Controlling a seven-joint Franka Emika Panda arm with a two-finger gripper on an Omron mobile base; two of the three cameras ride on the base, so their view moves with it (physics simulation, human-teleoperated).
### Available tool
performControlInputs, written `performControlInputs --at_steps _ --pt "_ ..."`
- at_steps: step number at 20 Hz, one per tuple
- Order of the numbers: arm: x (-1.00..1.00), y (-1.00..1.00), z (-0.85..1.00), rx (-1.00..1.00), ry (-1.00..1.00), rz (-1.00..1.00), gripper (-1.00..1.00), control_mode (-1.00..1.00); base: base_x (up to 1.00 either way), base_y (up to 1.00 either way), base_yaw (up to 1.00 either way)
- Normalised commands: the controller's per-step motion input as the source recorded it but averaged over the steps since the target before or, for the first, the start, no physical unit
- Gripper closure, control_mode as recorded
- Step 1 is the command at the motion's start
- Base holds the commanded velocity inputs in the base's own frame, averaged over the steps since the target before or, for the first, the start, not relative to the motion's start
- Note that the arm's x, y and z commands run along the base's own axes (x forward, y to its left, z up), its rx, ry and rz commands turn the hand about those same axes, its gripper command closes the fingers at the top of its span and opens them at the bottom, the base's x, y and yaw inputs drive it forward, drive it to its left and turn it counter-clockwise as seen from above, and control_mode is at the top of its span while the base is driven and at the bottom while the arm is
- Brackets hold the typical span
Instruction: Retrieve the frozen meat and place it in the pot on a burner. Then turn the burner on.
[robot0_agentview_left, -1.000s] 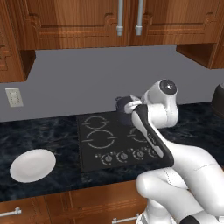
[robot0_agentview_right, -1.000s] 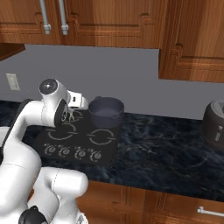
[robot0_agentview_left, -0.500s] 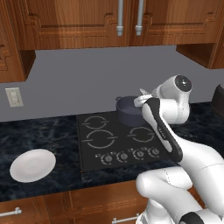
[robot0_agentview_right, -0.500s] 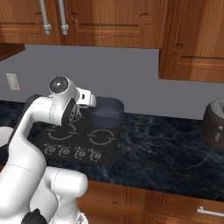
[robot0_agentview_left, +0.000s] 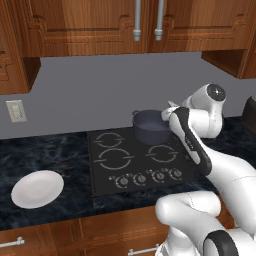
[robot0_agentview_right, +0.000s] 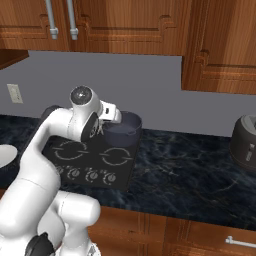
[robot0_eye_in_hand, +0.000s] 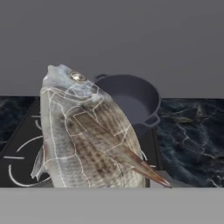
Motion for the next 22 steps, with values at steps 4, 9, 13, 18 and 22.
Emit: performControlInputs --at_steps 4,9,13,18,22 --pt "0.31 0.0 0.0 0.0 0.04 0.0 1.0 -1.0 0.0 0.0 0.0" --pt "0.31 -0.03 -0.1 -0.01 0.01 0.0 1.0 -1.0 0.0 0.0 0.0" --pt "0.3 0.0 -0.26 -0.02 0.0 0.0 1.0 -1.0 0.0 0.0 0.0" --pt "0.39 0.0 -0.1 0.0 0.1 0.0 1.0 -1.0 0.0 0.0 0.0" --pt "0.38 -0.01 -0.01 0.0 0.1 0.0 1.0 -1.0 0.0 0.0 0.0"
